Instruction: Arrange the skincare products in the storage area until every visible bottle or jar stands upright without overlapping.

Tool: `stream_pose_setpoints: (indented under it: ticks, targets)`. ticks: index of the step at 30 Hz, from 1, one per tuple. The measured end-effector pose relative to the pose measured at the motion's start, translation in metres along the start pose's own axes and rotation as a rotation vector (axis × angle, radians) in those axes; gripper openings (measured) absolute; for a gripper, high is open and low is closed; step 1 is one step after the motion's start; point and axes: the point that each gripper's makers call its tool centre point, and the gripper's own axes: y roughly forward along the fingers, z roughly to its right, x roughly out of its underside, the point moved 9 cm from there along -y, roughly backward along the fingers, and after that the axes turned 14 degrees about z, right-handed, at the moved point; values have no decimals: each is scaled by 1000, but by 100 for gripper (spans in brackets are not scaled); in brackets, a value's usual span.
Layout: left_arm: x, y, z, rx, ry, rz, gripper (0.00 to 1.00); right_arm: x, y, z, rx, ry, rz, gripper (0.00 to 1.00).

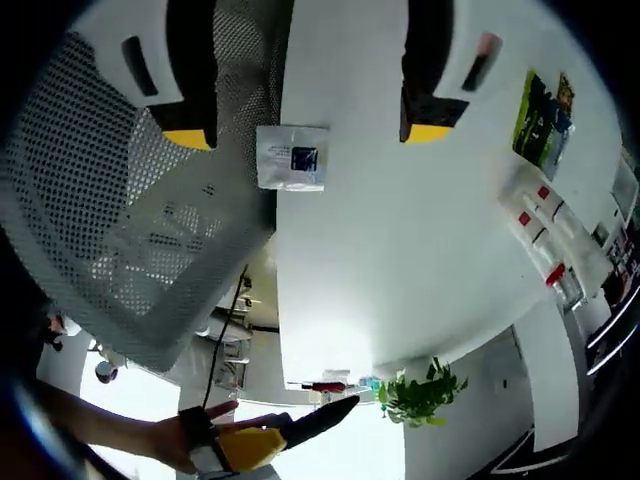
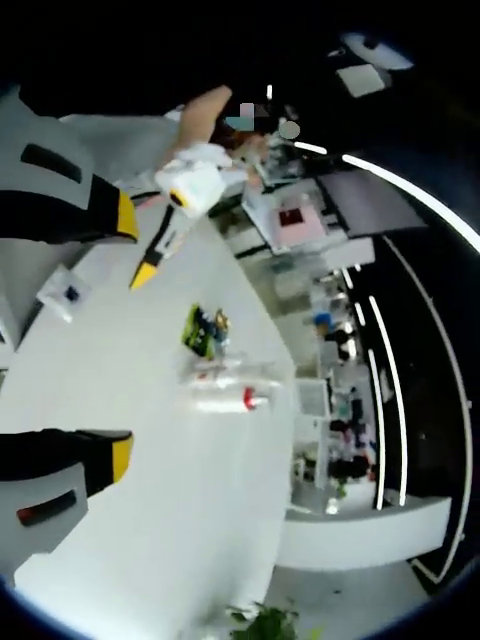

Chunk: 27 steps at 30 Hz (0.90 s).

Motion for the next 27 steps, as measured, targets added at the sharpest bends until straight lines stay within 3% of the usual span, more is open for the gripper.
stream_pose_setpoints:
  ticks: [2,9,17,27]
  targets:
    - [3,7,1,-4,38,-24,78,1,-5,2,18,6,-1,76]
    - [8,22,3,-23,48,-25,72,7,-23,5,68,30,7,74]
    - [18,34,8,14,42,-44,66,12,-37,10,106,56,10,74]
    - [23,40,10,-39,52,-49,63,16,-39,12,108,74,3,72]
